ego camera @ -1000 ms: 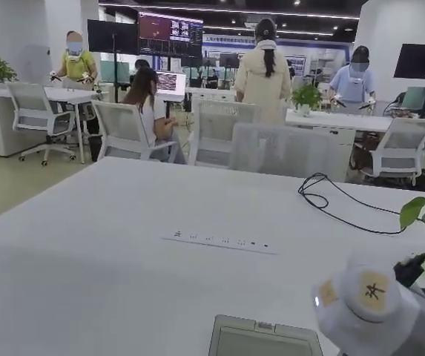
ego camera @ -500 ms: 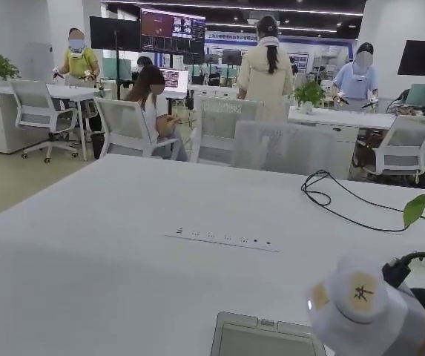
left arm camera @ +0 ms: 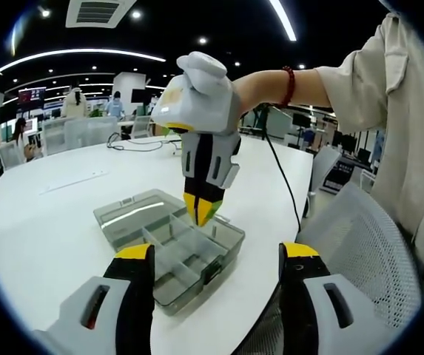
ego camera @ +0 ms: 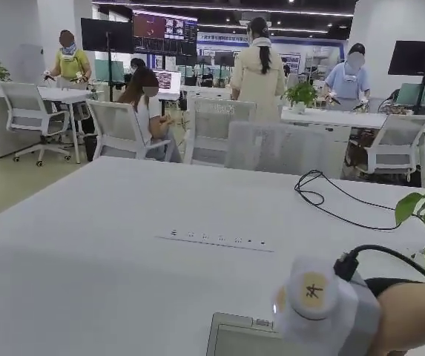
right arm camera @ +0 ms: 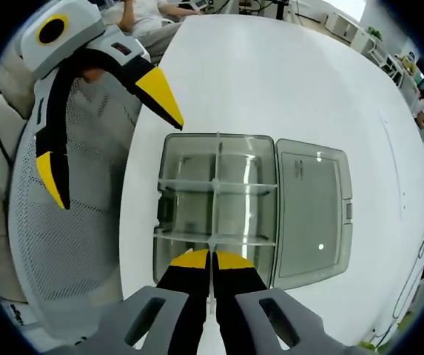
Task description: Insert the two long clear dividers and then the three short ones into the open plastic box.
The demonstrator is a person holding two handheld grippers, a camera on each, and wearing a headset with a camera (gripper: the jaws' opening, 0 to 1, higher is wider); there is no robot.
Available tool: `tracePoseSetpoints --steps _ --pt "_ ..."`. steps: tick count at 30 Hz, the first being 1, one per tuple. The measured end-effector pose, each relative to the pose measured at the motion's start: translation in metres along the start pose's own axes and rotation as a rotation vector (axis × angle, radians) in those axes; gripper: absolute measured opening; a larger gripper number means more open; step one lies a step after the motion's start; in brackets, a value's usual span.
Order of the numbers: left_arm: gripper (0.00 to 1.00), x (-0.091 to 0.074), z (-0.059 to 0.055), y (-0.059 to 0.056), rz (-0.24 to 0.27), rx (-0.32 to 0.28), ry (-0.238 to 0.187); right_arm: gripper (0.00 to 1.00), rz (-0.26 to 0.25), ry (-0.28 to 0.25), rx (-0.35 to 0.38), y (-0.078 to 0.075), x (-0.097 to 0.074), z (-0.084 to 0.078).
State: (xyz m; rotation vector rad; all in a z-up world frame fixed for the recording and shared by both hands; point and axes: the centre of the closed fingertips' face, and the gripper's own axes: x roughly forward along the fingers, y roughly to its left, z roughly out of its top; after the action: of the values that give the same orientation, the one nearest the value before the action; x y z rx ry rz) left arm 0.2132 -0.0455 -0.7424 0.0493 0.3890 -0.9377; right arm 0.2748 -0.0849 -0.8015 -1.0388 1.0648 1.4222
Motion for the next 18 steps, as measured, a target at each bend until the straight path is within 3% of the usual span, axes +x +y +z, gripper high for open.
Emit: tracePoseSetpoints --steps 15,18 --pt "0.66 -0.001 0.001 0.0 0.01 0.007 -0.003 0.03 0.015 -0.021 0.051 0.001 0.008 -0.005" --pt "0.66 -0.002 0.001 0.001 0.015 0.011 -0.006 0.03 0.012 -0.027 0.027 0.002 0.01 -0.006"
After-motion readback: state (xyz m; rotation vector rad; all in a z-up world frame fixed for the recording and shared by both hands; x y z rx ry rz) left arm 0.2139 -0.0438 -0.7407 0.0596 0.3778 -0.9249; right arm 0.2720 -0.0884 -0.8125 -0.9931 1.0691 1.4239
